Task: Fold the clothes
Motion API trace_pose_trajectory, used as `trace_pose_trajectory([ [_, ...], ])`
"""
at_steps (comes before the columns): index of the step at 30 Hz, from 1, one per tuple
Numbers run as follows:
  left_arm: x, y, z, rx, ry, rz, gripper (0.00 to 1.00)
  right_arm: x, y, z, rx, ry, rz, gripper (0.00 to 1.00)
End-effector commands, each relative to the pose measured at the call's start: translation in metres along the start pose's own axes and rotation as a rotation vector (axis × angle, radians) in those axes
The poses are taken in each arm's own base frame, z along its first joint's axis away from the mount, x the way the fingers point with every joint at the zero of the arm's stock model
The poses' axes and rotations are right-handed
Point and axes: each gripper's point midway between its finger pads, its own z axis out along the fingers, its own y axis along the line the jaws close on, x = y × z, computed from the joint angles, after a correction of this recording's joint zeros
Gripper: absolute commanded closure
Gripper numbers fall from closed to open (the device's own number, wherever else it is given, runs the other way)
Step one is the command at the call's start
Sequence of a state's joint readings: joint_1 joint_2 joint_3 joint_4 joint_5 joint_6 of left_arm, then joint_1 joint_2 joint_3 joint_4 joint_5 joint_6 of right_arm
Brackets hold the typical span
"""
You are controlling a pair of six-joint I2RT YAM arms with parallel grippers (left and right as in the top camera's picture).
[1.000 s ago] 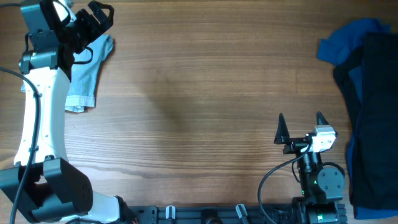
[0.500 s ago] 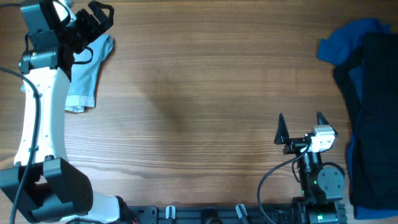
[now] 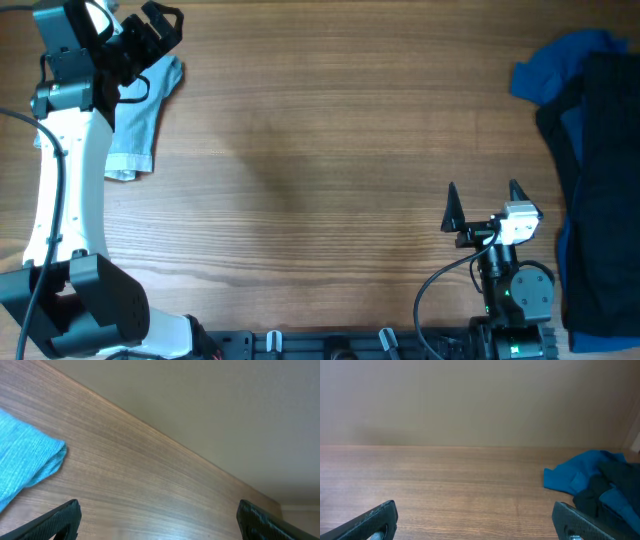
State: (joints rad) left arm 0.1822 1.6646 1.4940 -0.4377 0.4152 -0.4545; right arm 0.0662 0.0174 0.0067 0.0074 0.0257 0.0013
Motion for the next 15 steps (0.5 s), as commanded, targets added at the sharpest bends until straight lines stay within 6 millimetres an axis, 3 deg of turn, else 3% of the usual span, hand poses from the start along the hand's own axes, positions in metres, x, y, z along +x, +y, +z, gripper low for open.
trace_pose_trajectory([
  [1, 0.0, -0.015, -0.02, 0.012, -0.011, 0.017, 0.0, -0.003, 0.001, -0.001, -0.008, -0.014, -0.009, 0.0],
  [4, -0.001, -0.034, -0.055, 0.03, -0.039, 0.033, 0.0, -0.003, 0.001, -0.001, -0.008, -0.014, -0.009, 0.0],
  [9, -0.005, -0.075, -0.132, 0.093, -0.148, 0.087, 0.0, -0.003, 0.001, -0.001, -0.008, -0.014, -0.009, 0.0],
  [11, 0.003, -0.088, -0.166, 0.111, -0.177, 0.103, 0.0, -0.003, 0.001, -0.001, -0.008, -0.014, -0.009, 0.0],
  [15, 0.029, -0.101, -0.203, 0.149, -0.198, 0.131, 0.0, -0.003, 0.001, -0.001, -0.008, -0.014, -0.009, 0.0],
])
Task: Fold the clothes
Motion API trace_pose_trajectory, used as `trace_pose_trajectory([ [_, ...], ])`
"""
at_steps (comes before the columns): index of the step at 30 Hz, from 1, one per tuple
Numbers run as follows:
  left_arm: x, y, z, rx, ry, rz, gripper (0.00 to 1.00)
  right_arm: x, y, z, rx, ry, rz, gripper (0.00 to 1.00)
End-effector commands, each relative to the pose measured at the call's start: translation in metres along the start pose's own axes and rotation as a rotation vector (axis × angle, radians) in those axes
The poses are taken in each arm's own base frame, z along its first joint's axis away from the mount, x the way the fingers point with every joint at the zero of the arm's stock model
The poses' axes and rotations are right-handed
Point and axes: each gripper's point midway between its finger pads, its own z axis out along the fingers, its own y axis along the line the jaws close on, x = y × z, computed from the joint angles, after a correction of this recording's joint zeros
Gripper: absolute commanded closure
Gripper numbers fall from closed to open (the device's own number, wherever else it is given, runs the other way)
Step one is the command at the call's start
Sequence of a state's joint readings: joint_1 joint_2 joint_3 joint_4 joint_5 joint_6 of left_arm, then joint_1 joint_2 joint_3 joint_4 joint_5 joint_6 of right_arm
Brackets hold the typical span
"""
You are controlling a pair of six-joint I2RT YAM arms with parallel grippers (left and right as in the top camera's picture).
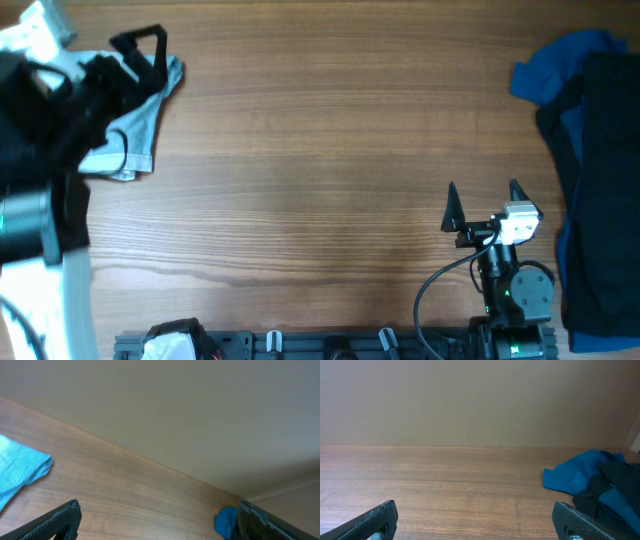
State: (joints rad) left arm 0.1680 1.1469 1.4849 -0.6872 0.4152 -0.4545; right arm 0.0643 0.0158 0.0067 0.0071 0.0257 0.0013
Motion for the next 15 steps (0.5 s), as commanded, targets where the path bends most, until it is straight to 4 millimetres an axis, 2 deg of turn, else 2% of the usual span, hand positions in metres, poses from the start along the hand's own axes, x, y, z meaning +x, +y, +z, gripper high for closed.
trace_pose_trajectory([
  [1, 0.028, -0.01, -0.026, 0.036, 0.0, 0.025, 0.0, -0.003, 0.001, -0.001, -0.009, -0.013, -0.009, 0.0],
  [3, 0.051, -0.009, -0.036, 0.064, -0.005, 0.041, 0.0, -0.002, 0.001, -0.001, -0.009, -0.013, -0.009, 0.0],
  [6, 0.083, -0.003, -0.035, 0.127, -0.045, 0.08, 0.0, -0.002, 0.001, -0.001, -0.009, -0.013, -0.009, 0.0],
  [15, 0.173, 0.063, -0.016, 0.137, -0.097, 0.099, 0.0, -0.002, 0.001, -0.001, -0.009, -0.013, -0.009, 0.0],
])
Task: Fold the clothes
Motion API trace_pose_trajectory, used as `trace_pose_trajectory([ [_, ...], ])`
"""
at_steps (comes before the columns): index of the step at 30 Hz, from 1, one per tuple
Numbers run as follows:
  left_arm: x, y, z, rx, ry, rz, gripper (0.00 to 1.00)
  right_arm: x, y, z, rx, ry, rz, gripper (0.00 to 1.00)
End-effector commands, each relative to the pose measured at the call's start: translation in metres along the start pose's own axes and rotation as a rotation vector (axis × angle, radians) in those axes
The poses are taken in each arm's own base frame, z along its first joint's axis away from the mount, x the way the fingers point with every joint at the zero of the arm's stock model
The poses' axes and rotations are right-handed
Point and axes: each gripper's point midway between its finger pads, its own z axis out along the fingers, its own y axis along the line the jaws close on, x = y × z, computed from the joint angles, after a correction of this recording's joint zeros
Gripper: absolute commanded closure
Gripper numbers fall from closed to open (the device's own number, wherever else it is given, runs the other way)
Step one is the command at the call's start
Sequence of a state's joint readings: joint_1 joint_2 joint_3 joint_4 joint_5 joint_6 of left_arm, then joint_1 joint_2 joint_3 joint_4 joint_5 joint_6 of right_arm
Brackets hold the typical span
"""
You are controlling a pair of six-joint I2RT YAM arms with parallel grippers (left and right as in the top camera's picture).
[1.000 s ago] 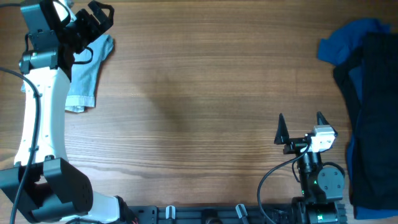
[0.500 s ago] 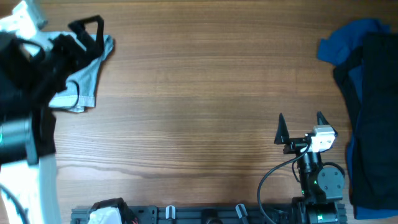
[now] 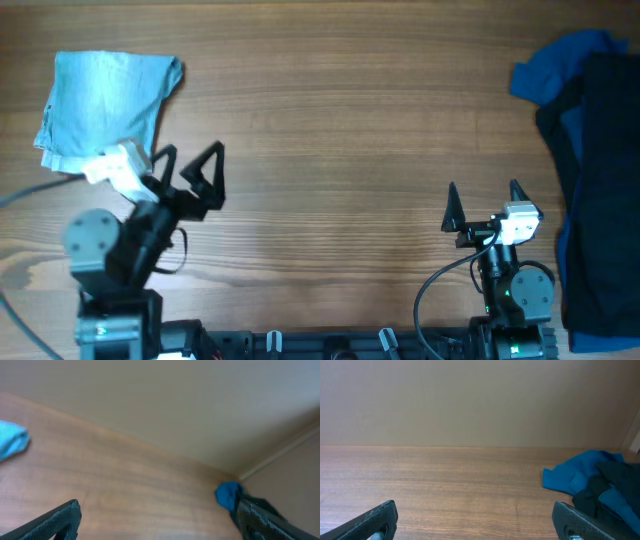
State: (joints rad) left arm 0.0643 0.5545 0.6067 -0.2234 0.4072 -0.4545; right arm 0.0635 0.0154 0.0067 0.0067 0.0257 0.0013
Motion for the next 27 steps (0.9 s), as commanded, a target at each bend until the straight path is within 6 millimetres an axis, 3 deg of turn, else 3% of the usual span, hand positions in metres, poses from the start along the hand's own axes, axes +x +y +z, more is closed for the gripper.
trace_pose_trajectory([
  [1, 0.034, 0.025, 0.0, -0.026, -0.017, 0.006, 0.0, -0.002, 0.001, -0.001, -0.01, -0.013, -0.009, 0.0],
  [7, 0.065, 0.065, -0.004, -0.102, -0.112, 0.017, 0.0, -0.002, 0.001, -0.001, -0.01, -0.013, -0.009, 0.0],
  [14, 0.068, 0.093, -0.012, -0.226, -0.201, 0.02, 0.0, -0.002, 0.001, -0.001, -0.01, -0.013, -0.009, 0.0],
  [27, 0.079, 0.119, -0.021, -0.305, -0.289, 0.024, 0.01, -0.002, 0.001, -0.001, -0.01, -0.013, -0.009, 0.0],
])
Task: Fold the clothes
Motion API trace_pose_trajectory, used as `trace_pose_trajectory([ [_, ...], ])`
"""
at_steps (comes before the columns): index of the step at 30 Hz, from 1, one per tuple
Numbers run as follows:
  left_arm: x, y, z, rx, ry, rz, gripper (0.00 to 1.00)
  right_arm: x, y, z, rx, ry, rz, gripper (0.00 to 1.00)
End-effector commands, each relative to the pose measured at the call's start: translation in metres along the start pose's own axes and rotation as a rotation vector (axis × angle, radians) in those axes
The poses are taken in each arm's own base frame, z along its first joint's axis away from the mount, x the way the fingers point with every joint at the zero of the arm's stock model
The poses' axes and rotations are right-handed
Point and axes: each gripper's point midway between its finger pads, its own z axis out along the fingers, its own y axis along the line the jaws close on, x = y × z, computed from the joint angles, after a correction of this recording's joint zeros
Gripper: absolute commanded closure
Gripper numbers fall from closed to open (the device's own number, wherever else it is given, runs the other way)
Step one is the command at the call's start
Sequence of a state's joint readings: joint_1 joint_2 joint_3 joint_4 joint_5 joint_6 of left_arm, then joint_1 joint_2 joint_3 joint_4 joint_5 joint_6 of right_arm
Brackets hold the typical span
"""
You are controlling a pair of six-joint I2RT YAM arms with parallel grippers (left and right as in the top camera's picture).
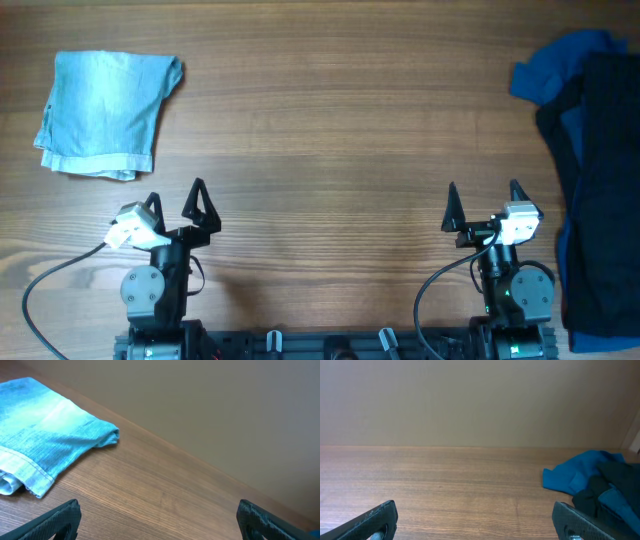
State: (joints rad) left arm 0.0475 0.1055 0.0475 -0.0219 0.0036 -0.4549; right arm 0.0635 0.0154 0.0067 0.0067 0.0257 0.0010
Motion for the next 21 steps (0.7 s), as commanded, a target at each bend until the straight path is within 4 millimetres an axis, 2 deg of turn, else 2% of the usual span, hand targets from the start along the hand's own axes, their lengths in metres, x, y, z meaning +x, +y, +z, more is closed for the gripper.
trace_pose_trajectory([
  [1, 0.009, 0.009, -0.001, -0.02, -0.009, 0.003, 0.0, -0.002, 0.001, -0.001, -0.01, -0.013, -0.008, 0.0],
  [5, 0.013, 0.01, -0.002, -0.021, 0.008, 0.082, 0.0, -0.002, 0.001, -0.001, -0.01, -0.013, -0.009, 0.0],
  [10, 0.02, -0.009, -0.004, 0.082, 0.031, 0.388, 0.0, -0.002, 0.001, -0.001, -0.01, -0.013, -0.009, 0.0],
  [12, 0.022, -0.014, -0.004, 0.103, 0.033, 0.458, 0.0, -0.002, 0.001, -0.001, -0.01, -0.013, -0.009, 0.0],
  [15, 0.024, -0.017, -0.005, 0.121, 0.034, 0.514, 0.0, -0.002, 0.001, -0.001, -0.01, -0.013, -0.008, 0.0],
  [21, 0.022, -0.018, -0.005, 0.119, 0.024, 0.512, 0.0, -0.002, 0.001, -0.001, -0.01, -0.013, -0.009, 0.0],
])
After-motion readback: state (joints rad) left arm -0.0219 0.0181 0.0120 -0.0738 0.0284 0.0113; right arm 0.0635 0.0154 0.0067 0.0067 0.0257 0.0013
